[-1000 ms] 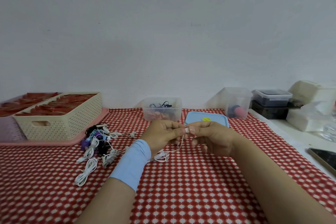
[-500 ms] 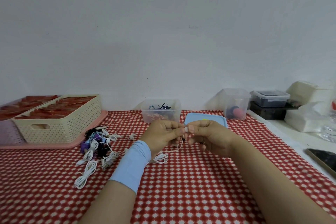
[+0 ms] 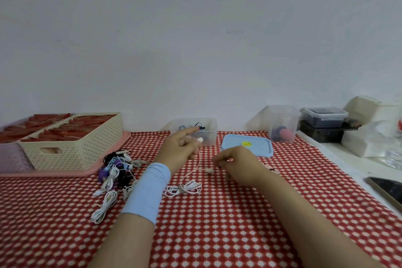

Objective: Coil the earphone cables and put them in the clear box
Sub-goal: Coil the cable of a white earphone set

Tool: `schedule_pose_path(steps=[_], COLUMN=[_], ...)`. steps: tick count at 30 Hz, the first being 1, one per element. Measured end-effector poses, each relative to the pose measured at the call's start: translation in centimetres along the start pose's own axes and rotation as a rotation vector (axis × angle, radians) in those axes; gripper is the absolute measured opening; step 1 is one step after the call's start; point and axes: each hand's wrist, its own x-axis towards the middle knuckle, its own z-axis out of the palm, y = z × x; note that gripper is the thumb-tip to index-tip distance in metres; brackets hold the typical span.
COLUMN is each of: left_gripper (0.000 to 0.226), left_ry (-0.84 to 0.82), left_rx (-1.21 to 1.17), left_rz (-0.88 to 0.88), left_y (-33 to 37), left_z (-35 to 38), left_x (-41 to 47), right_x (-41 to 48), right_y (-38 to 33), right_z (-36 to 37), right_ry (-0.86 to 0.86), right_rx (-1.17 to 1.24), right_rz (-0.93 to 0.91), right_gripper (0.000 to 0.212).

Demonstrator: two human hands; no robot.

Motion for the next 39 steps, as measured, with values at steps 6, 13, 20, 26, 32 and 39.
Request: schedule_pose_path(steps=[6,13,20,26,32,39], left_gripper=[0.025,0.022,0.023,0.016,0.046,0.042], left_ry=[0.006,-0.015,-0.029,-0.115,-0.262,-0.532], left_rx=[0.042,0.116,0.138,0.342,0.575,0.830], left_rz=[-0.042,-0.103,-0.099,-0.108,-0.164,-0.290], left_y=[-0.6,-1.0,-1.4,-1.5,-0.7,0.6], left_z=[-2.1,-2.5,-2.4,-2.4,-2.3,-3.6], left_x=[-0.2,-0.4,-0.5,-0.8,-1.8,-2.9], right_x=[1.3,2.0,2.3,2.4,1.8,1.6], right_y=[-1.7,-2.4,-2.9,-3.4,-3.5,-4.6], right_z=[0.9,0.6,1.1,1.2,1.0,0.4], right_ry=[-0.218,-0.263,-0.239,-0.244,-0.227,-0.204], right_rx=[-0.377,-0.370,-0.368,-0.410,-0.441,-0.466], right_rz=[-0.122,-0.061,-0.008,0.005,-0.001,-0.014], right_gripper=[0.029,0.024,0.024,0.014,0.024,0.056])
